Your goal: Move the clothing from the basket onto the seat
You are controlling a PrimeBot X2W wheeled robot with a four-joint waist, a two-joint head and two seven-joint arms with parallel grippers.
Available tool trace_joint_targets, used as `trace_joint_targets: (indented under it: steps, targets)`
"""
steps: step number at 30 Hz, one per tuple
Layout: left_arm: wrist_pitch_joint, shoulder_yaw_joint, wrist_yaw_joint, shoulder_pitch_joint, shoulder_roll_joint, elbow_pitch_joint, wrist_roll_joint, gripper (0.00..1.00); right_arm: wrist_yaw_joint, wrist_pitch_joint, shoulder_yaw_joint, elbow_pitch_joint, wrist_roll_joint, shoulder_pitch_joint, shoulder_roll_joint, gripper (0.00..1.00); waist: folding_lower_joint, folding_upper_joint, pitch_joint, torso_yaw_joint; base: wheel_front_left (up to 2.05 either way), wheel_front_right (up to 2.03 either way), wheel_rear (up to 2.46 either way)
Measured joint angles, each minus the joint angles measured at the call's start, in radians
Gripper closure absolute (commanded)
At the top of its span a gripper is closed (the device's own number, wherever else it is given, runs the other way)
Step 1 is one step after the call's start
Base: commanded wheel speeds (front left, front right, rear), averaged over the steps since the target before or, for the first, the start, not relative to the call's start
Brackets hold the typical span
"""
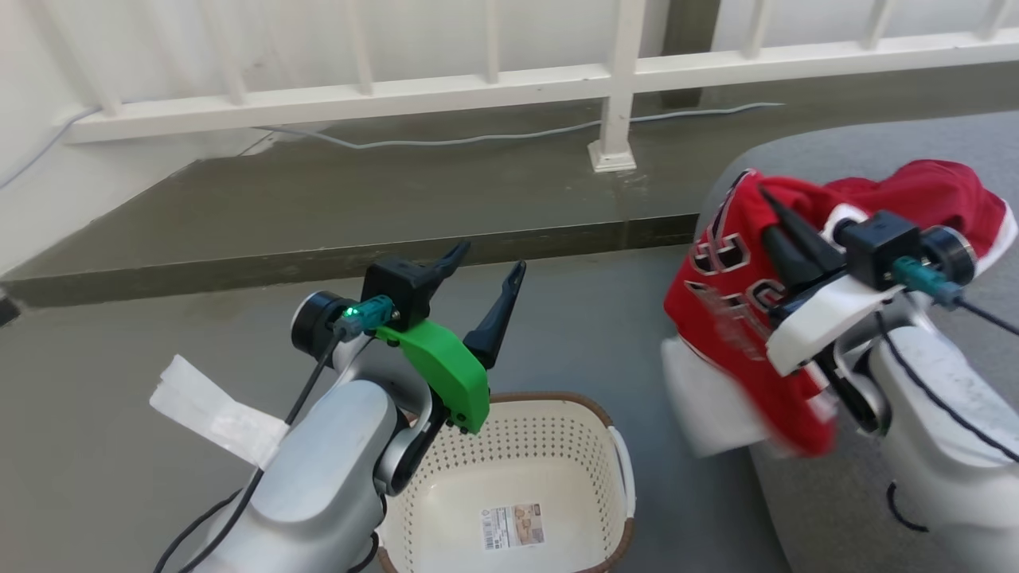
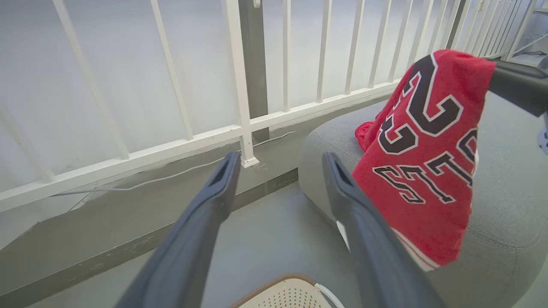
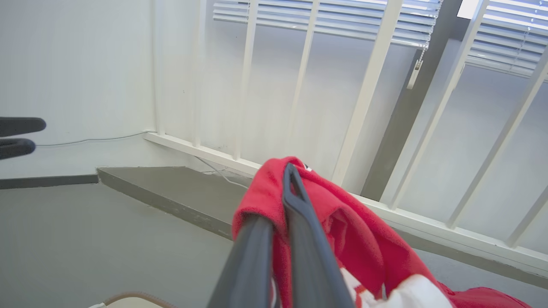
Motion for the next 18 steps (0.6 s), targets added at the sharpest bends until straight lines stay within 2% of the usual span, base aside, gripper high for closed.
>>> trace_joint_targets:
  steps: [8, 18]
  targets:
    - [-0.013, -0.027, 0.0, 0.022, -0.003, -0.035, 0.0, 0.0, -0.033, 0.0, -0.072, -0.052, 0.007, 0.002, -0.069, 1.0, 0.0, 0.0, 0.002, -0.07, 0.0, 0.0, 0.0]
    - [-0.016, -0.063, -0.001, 0.03, -0.01, -0.08, 0.001, 0.0, -0.05, -0.001, -0.122, -0.132, 0.012, 0.007, -0.128, 1.0, 0.0, 0.0, 0.011, -0.17, 0.0, 0.0, 0.0]
